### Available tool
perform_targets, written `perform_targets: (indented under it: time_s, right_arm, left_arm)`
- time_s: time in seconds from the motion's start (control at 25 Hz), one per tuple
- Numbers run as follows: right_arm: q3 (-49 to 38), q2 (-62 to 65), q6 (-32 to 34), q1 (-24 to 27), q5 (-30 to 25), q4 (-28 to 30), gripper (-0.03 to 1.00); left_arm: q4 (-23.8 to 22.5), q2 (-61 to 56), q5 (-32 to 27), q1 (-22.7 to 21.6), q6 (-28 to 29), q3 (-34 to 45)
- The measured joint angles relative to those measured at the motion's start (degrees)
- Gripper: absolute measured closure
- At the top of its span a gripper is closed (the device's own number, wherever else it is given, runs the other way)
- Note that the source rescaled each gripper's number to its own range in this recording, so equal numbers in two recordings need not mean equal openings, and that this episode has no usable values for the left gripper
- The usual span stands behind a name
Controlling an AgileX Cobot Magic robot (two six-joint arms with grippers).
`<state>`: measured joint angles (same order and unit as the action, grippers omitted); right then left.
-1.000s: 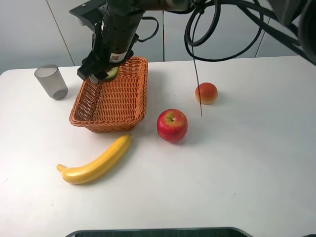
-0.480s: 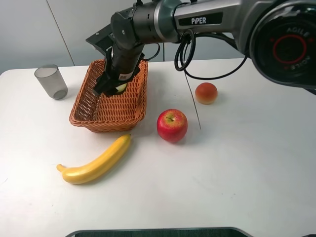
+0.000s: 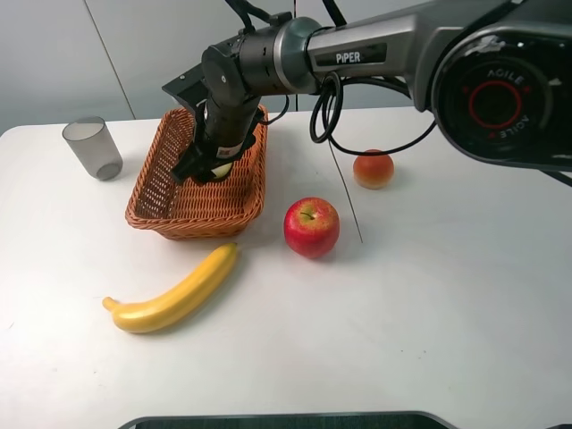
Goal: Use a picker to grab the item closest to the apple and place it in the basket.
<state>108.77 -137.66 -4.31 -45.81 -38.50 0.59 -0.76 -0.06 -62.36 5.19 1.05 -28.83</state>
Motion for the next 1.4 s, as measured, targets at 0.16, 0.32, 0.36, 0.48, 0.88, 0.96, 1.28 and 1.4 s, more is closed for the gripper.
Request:
perform_targets:
  time_s: [0.16, 0.32, 0.36, 0.48, 0.88, 0.96, 1.28, 1.4]
  right_arm:
    - [0.00, 0.00, 0.11, 0.00, 0.37, 0.00, 0.05]
    - [0.00, 0.48, 0.11, 0.00, 0.37, 0.00, -0.03]
    - [0.00, 0.71, 0.21, 0.00, 0.37, 0.00, -0.03]
    - [0.00, 1.69, 0.21, 0.00, 0.26, -0.59, -0.03]
    - [0.10, 11.03, 0.21, 2.50, -10.83, -4.67, -0.03]
    - [-0.79, 12.50, 0.74, 4.12, -13.32, -4.67, -0.03]
    - [-17.17, 23.62, 8.56, 13.58, -15.97, -4.67, -0.03]
    - [-24.43, 28.71, 10.11, 18.10, -15.87, -4.67, -0.03]
  left_arm:
    - [0.00, 0.00, 0.00, 0.00, 0.00, 0.00]
    - [0.00, 0.00, 0.00, 0.00, 0.00, 0.00]
    - [0.00, 0.00, 0.00, 0.00, 0.00, 0.00]
    - [0.00, 0.00, 0.00, 0.00, 0.00, 0.00]
    - [0.00, 0.00, 0.00, 0.00, 0.00, 0.00]
    - [0.00, 0.00, 0.00, 0.00, 0.00, 0.00]
    - [0.00, 0.00, 0.00, 0.00, 0.22, 0.00]
    - [0.00, 0.00, 0.00, 0.00, 0.22, 0.00]
